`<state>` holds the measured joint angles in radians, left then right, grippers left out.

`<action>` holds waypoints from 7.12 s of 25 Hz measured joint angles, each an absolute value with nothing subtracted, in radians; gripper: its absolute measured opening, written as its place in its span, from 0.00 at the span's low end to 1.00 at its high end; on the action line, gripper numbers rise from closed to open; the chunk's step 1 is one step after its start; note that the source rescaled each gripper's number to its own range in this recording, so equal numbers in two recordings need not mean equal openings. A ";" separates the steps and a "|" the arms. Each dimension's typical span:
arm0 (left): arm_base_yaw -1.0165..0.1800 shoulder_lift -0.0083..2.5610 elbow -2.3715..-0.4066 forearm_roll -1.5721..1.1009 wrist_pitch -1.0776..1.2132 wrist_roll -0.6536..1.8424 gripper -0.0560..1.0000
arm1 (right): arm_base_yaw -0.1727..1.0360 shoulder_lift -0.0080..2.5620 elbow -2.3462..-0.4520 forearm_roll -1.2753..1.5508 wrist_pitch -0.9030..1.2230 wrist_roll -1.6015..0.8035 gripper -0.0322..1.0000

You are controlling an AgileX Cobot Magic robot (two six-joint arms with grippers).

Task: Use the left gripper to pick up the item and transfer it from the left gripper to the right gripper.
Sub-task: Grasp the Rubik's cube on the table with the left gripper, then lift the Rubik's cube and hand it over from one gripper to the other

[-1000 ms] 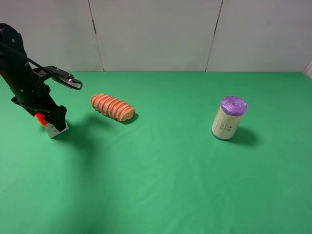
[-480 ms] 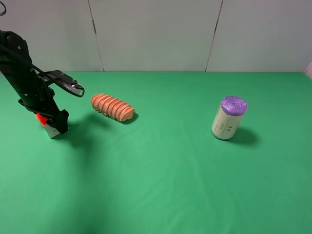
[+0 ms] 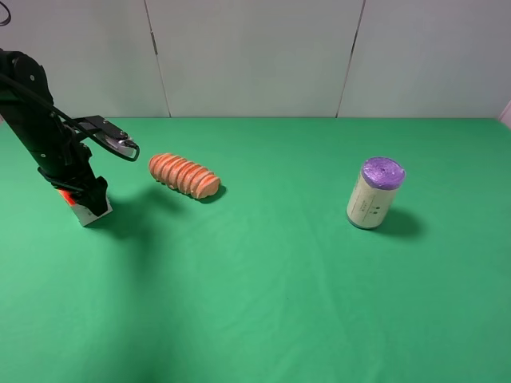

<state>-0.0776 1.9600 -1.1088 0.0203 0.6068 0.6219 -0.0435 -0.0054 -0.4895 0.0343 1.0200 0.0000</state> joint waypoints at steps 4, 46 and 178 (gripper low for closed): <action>-0.078 1.960 -1.109 0.019 0.607 0.623 0.06 | -0.044 -0.005 -0.490 0.034 1.020 0.000 1.00; -0.164 1.533 -1.264 -0.132 0.977 0.592 0.06 | -0.044 -0.005 -0.490 0.034 1.020 0.000 1.00; -0.392 2.018 -1.265 -1.540 1.167 1.054 0.06 | 0.794 1.381 -0.735 0.855 -0.232 -1.321 0.76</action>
<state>-0.3922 2.0179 -1.2646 -1.5403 1.1674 1.0536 0.7939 1.3814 -0.7352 0.8553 -0.2325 -1.3212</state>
